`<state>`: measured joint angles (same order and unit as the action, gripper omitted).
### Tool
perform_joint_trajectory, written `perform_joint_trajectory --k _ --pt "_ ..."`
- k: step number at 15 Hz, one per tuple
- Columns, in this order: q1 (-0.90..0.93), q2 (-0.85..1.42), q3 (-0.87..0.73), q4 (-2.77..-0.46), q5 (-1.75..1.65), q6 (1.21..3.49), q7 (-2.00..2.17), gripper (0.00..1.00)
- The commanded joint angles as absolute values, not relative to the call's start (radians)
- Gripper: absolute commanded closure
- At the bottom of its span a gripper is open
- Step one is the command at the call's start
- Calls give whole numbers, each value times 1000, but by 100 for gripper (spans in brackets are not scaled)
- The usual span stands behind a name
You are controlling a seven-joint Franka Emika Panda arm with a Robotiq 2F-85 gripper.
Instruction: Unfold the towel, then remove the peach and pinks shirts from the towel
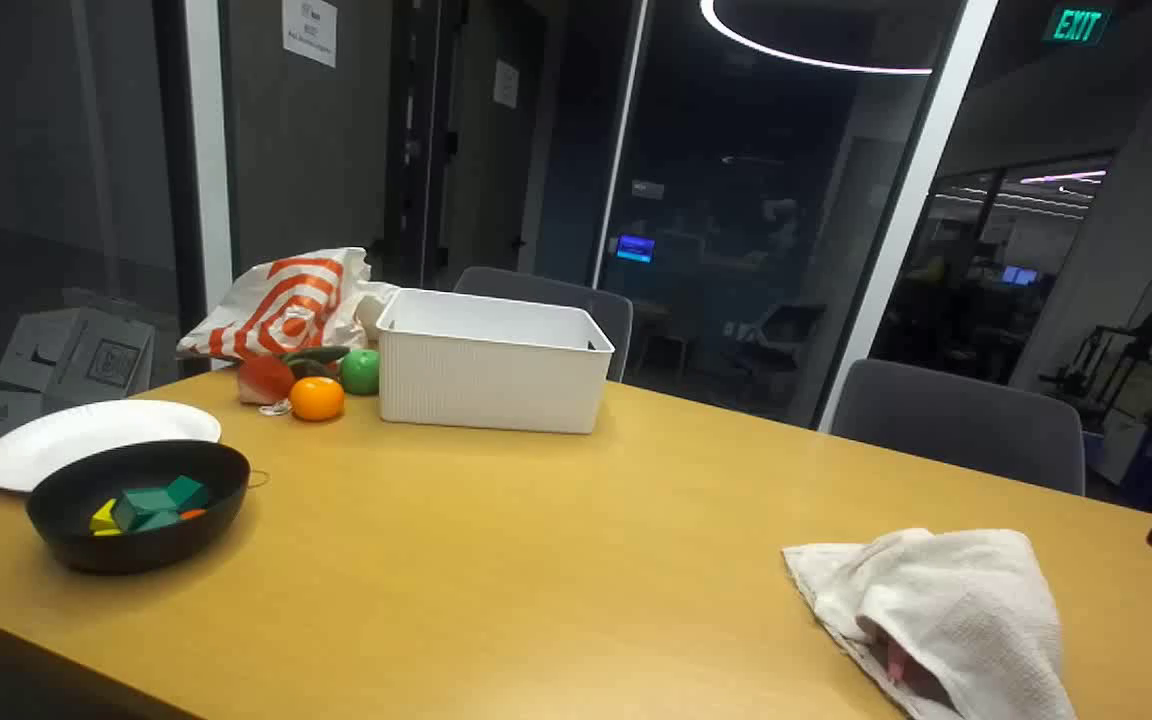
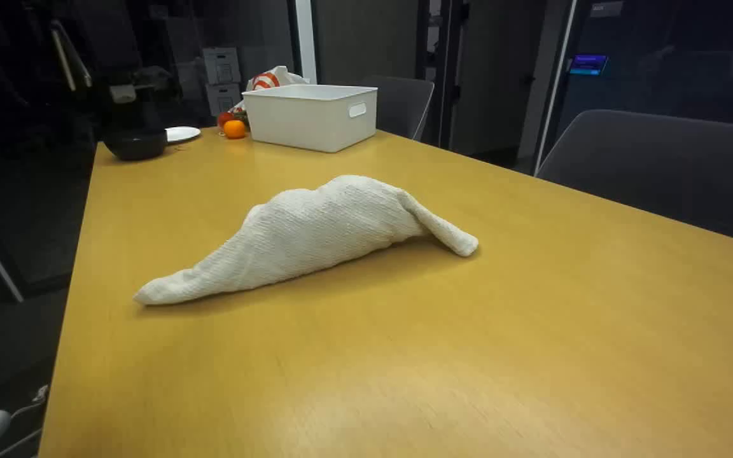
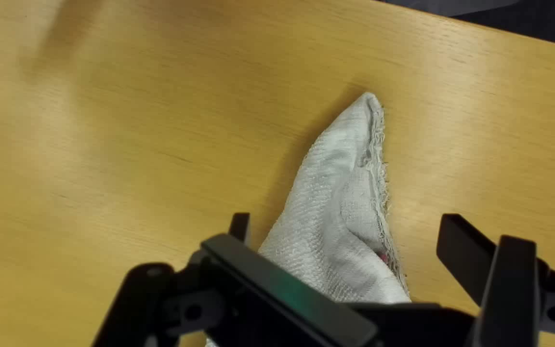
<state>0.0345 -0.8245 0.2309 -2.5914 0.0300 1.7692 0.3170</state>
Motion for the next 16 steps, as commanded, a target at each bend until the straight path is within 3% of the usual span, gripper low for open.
perform_joint_trajectory --k 1,7,16 --pt "41 -824 225 -2586 26 1768 321 0" --pt "44 -822 222 -2582 36 1782 318 0" --pt "42 -455 242 -2507 3 2271 298 0"
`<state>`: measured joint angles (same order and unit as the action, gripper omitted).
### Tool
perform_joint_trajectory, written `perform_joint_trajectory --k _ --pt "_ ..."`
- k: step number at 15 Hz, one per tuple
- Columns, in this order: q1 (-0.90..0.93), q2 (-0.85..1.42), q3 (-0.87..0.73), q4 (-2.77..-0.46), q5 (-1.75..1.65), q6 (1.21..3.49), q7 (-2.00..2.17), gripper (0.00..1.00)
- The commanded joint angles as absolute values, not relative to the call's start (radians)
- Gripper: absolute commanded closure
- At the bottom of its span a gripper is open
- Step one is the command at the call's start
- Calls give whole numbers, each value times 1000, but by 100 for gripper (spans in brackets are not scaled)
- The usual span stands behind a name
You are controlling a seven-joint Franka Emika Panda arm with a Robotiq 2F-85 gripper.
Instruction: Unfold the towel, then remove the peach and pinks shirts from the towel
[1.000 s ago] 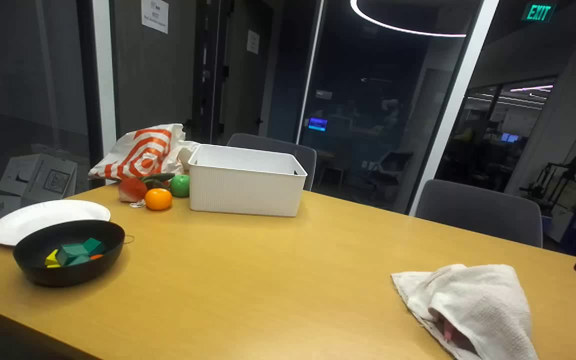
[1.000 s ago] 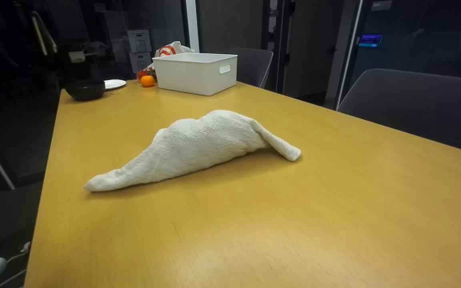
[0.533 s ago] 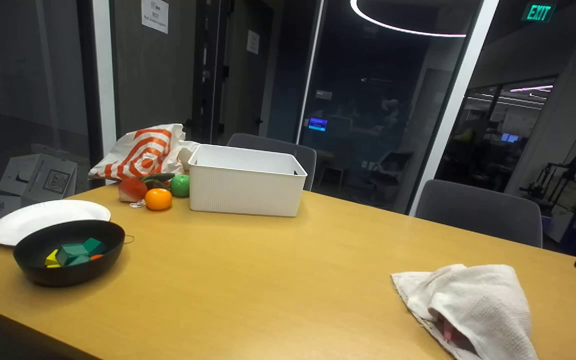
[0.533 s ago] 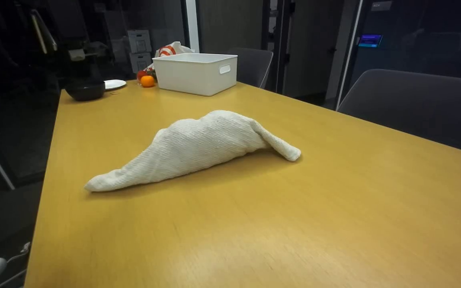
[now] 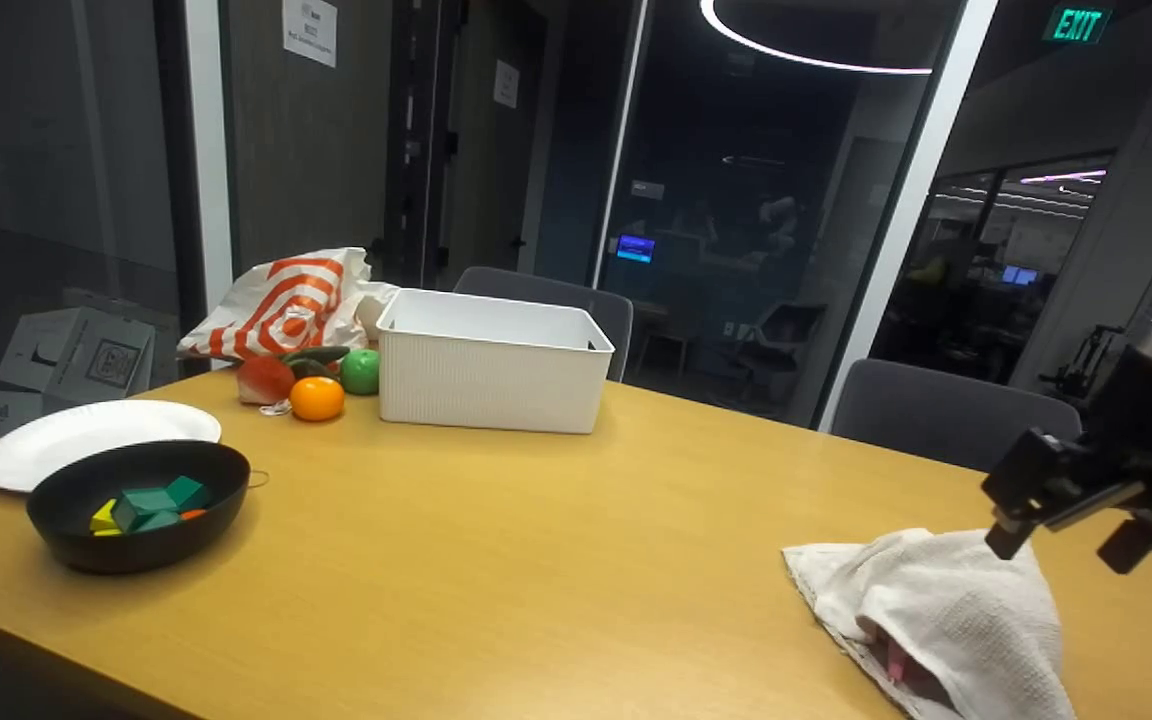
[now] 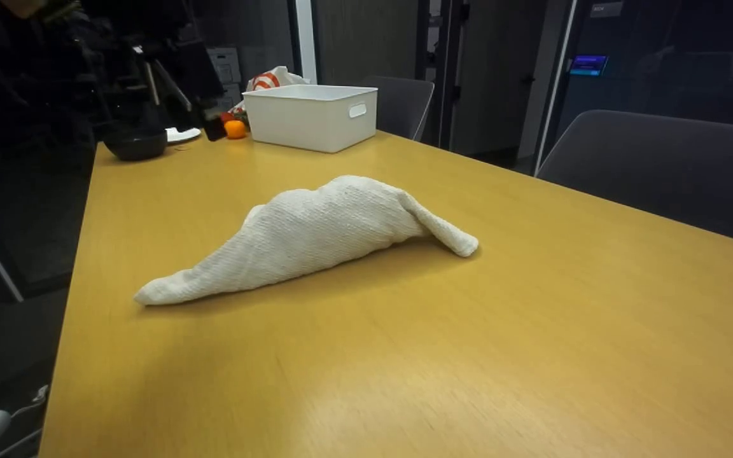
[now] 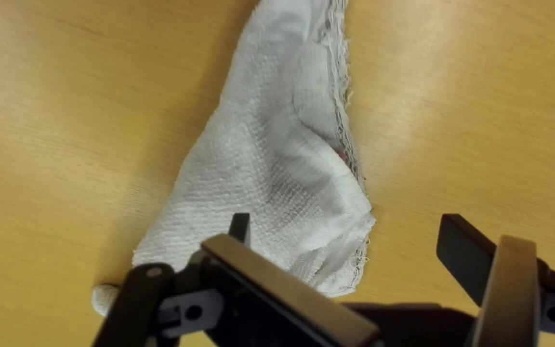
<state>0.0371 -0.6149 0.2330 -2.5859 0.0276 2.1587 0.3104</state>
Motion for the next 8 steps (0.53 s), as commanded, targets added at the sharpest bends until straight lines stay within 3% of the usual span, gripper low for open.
perform_joint_trajectory --k 1,8 --pt "37 -405 254 -2487 -24 2302 304 0" --pt "47 -128 314 -2318 -356 2357 362 0"
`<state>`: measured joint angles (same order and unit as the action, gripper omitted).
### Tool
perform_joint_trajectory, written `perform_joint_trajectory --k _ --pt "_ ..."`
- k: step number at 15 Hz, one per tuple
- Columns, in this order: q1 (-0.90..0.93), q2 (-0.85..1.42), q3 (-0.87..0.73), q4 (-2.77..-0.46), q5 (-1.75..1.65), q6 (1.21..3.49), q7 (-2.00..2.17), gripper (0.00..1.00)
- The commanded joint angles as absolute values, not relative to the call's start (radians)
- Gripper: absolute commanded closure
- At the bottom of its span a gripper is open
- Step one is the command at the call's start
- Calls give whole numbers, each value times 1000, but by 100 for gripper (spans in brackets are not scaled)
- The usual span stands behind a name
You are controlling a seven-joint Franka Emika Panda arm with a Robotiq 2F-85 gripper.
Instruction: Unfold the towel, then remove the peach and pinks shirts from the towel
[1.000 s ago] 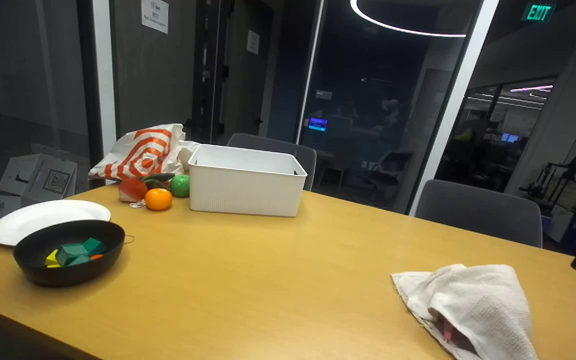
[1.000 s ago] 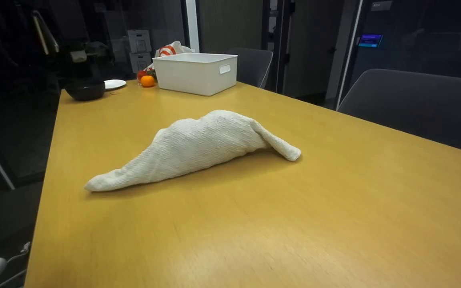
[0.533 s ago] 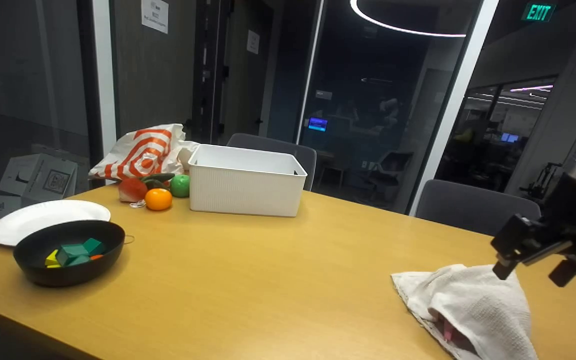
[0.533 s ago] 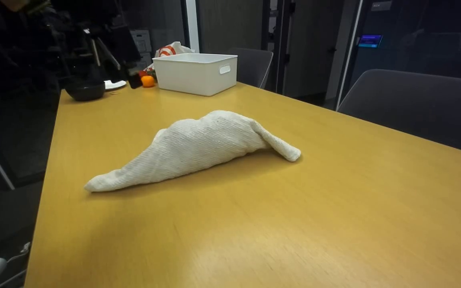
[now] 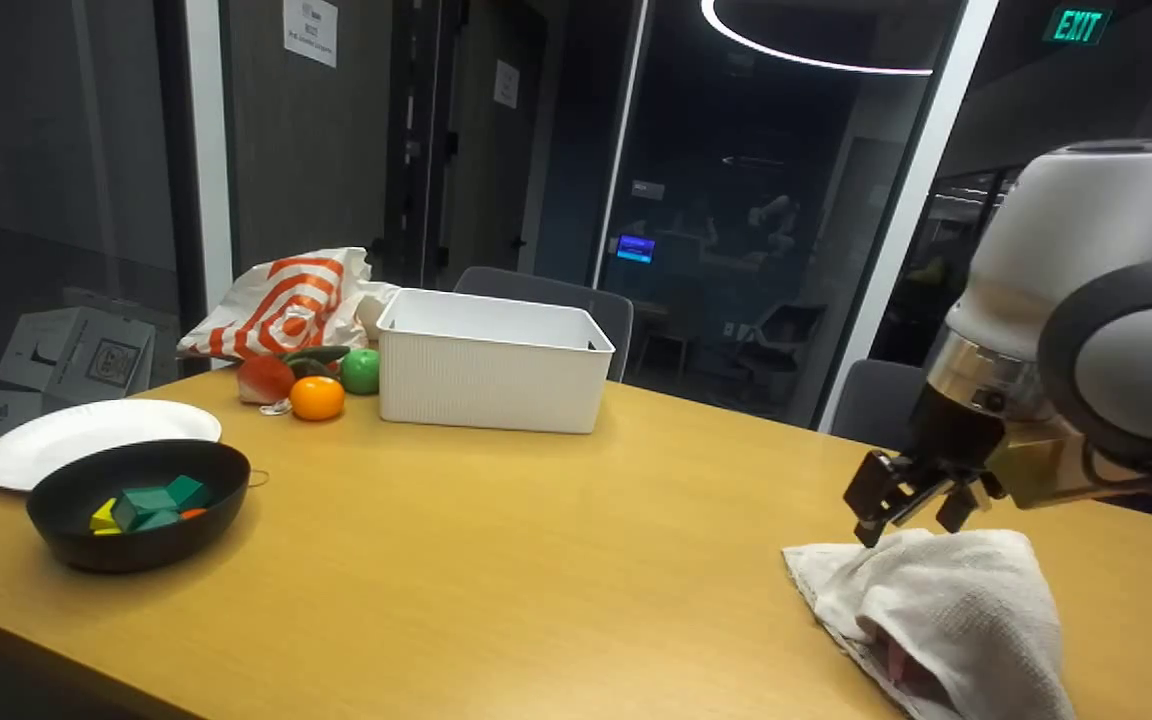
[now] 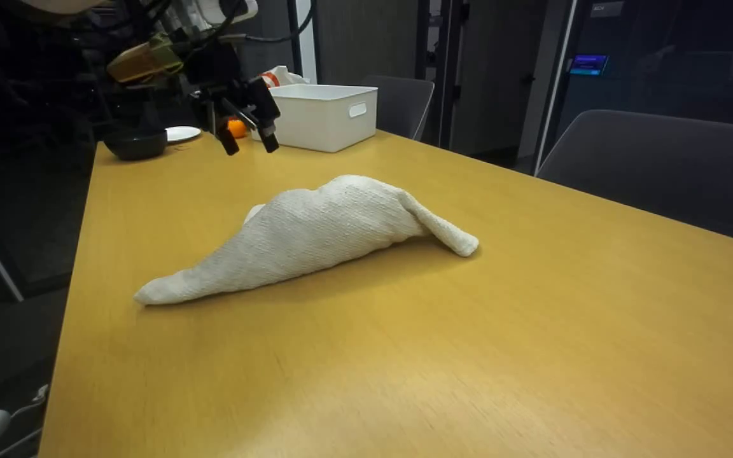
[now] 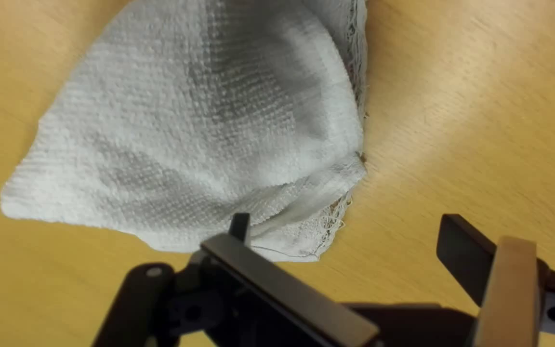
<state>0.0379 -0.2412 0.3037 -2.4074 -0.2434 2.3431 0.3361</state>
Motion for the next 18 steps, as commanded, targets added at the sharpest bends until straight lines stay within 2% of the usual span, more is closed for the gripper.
perform_joint_trajectory --k 1,8,17,18 --pt "56 -98 308 -2299 -389 2356 360 0" --pt "95 88 216 -2185 -553 2328 389 0" --pt "121 207 99 -2109 -517 2316 360 0" --pt "124 207 95 -2112 -508 2320 354 25"
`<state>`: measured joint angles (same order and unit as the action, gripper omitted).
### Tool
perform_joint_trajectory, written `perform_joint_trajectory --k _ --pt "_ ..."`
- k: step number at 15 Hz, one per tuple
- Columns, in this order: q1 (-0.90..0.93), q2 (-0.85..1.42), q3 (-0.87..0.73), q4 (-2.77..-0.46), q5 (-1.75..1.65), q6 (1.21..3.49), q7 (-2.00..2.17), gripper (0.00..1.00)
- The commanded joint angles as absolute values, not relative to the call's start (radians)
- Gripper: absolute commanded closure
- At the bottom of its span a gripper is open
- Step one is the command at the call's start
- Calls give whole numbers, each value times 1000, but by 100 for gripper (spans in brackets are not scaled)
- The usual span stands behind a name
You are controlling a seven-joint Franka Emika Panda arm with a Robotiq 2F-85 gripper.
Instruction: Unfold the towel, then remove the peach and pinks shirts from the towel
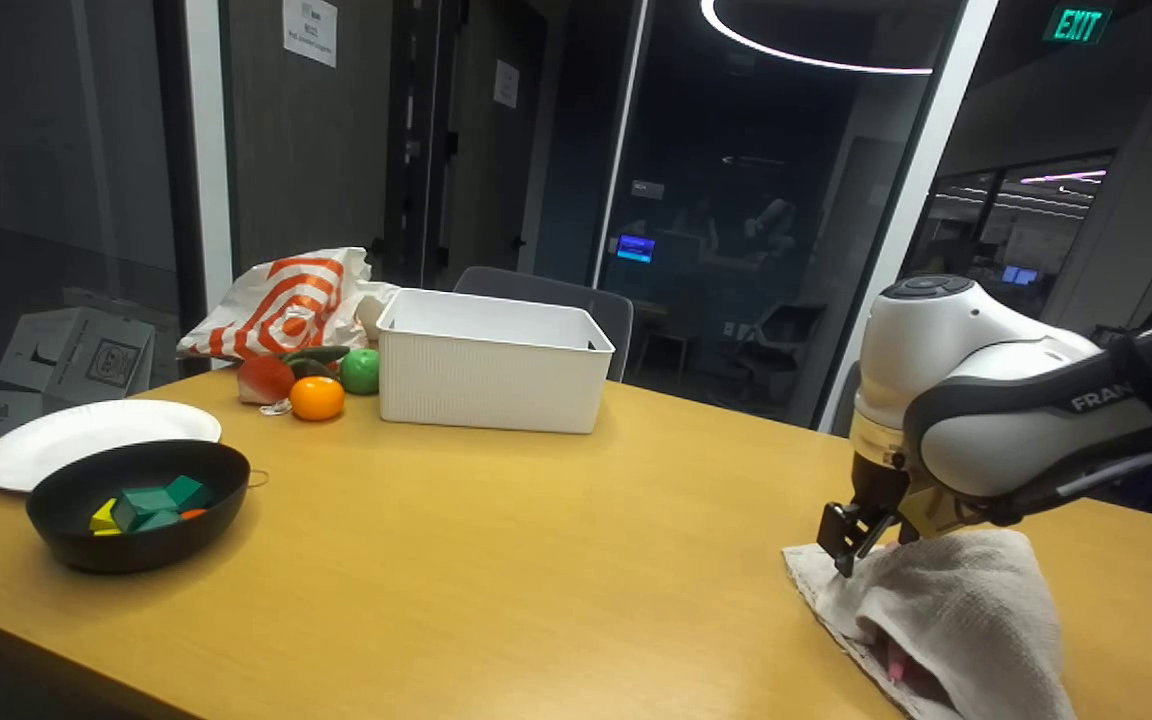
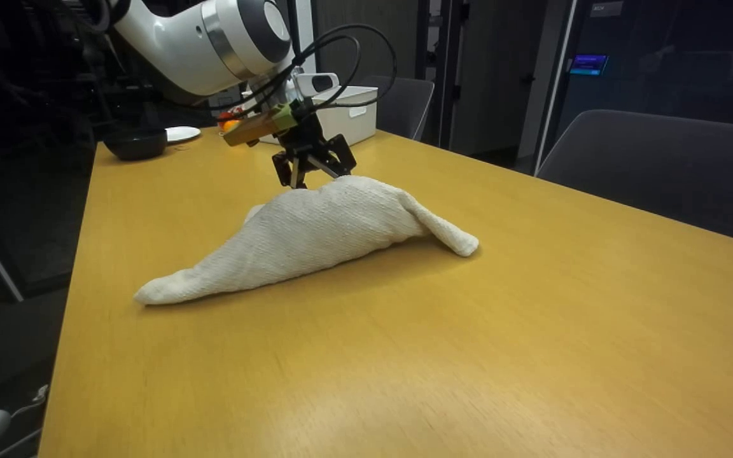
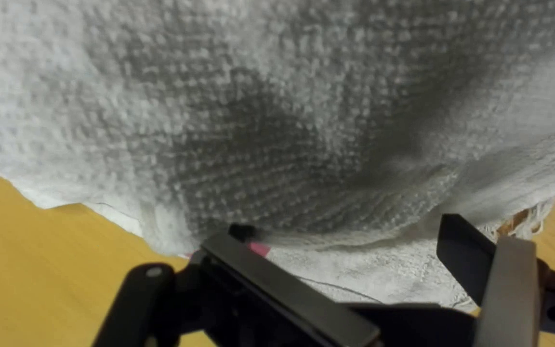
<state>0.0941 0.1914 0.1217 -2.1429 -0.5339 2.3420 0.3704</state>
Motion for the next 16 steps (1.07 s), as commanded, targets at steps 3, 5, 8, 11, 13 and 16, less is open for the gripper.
perform_joint_trajectory --k 3,5,8,11,13,16 --pt "132 203 87 -2114 -500 2323 356 41" --pt "137 199 84 -2114 -498 2324 357 56" --pt "145 191 82 -2114 -502 2323 366 80" --pt "146 172 81 -2118 -495 2317 363 92" --pt "146 158 80 -2120 -501 2310 367 96" --pt "145 128 78 -2120 -513 2295 377 91"
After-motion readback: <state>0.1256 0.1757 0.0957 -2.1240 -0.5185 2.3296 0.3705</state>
